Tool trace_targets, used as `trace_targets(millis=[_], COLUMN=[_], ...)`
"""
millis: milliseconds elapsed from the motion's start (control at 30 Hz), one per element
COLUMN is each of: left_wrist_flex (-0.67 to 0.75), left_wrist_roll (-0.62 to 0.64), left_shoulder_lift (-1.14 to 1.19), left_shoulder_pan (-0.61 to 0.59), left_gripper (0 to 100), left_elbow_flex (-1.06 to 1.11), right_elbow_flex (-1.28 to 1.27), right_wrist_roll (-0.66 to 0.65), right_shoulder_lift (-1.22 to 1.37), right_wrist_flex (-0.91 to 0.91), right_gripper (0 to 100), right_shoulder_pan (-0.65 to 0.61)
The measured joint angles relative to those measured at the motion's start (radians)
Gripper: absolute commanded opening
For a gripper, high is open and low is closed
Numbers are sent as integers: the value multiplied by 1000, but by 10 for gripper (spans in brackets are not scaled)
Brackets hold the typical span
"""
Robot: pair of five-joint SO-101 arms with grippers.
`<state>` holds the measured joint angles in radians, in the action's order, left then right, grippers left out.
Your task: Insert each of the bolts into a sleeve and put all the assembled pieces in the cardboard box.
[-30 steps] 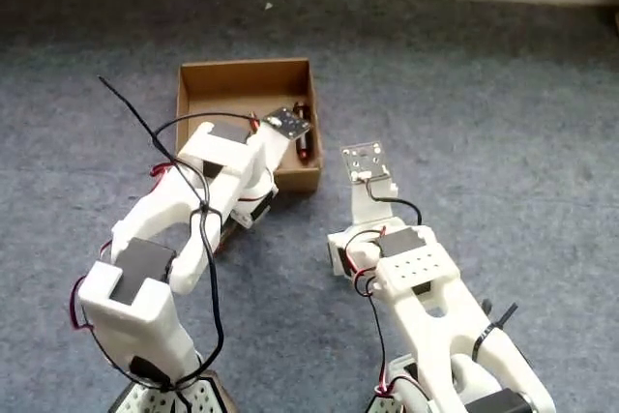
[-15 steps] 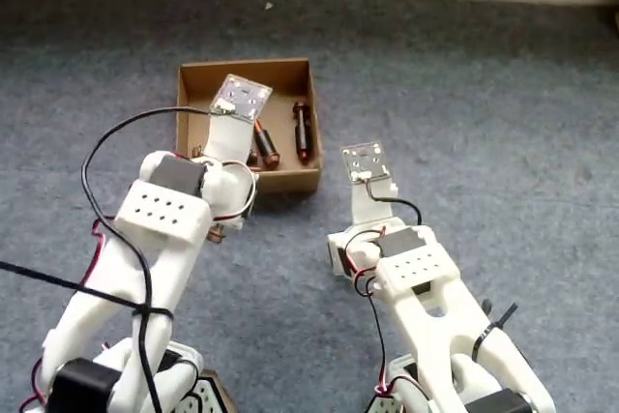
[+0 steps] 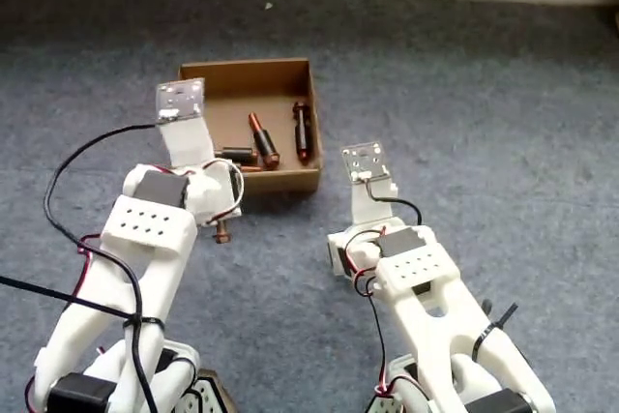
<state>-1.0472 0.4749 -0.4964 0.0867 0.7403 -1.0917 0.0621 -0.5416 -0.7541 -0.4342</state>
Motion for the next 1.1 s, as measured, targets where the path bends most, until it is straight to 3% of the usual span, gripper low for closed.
trace_targets(millis=[233, 767, 1100], left_wrist_flex=[86, 209, 209], left_wrist_roll=[427, 887, 962], left_shoulder_lift=[0, 0, -2], left_shoulder_pan=[-68, -69, -60], left_gripper=[5, 8, 347], left_elbow_flex=[64, 71, 71], right_elbow_flex=[0, 0, 0], right_wrist_roll=[0, 0, 0], right_shoulder_lift=[0, 0, 0], right_wrist_flex=[0, 0, 0], right_gripper=[5, 5, 5], right_shoulder_pan=[0, 0, 0])
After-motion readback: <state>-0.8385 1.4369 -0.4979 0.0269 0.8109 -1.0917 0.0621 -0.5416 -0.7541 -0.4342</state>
